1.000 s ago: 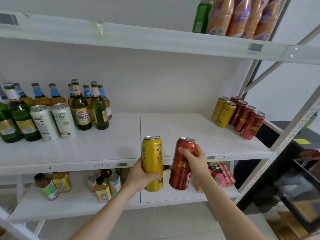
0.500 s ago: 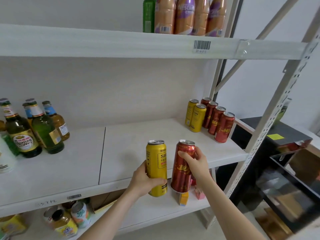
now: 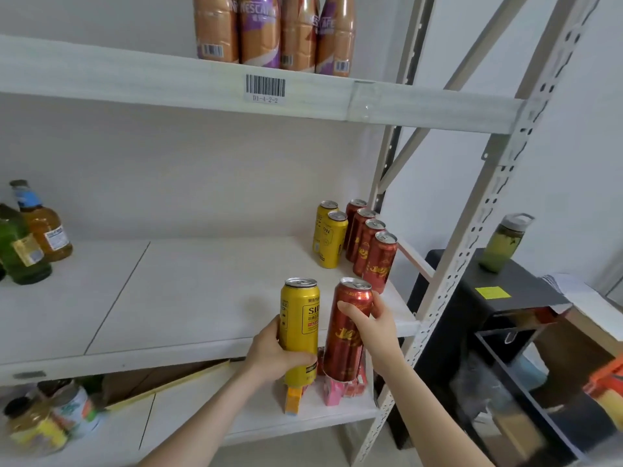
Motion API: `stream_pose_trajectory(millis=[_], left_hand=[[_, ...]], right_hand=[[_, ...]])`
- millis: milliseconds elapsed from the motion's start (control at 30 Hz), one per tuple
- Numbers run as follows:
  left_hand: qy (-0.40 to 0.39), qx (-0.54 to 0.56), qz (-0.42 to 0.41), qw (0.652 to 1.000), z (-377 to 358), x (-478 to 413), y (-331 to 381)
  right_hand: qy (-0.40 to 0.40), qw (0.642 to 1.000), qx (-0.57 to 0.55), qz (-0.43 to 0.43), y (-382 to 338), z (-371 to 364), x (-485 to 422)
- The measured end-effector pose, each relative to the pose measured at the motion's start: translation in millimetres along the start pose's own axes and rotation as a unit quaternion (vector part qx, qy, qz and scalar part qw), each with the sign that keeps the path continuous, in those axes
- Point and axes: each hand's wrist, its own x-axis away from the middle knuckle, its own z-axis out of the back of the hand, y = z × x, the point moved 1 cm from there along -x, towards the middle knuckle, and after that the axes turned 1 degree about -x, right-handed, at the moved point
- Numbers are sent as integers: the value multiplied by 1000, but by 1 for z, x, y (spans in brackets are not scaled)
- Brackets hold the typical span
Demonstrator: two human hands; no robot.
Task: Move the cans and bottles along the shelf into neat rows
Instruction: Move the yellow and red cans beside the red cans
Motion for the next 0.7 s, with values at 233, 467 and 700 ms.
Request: stream_pose_trajectory(millis=[233,467,700], left_hand=[[-5,-13,-3,1000,-52,-28,21],[25,-33,-29,999,-70,-89,38],[42,-51,-32,997,-77,-142,44]], right_hand=[[-5,1000,-6,12,3,58,-31],[-1,1000,2,18,12,83,-86],[0,1000,-8,18,23,92,-127]])
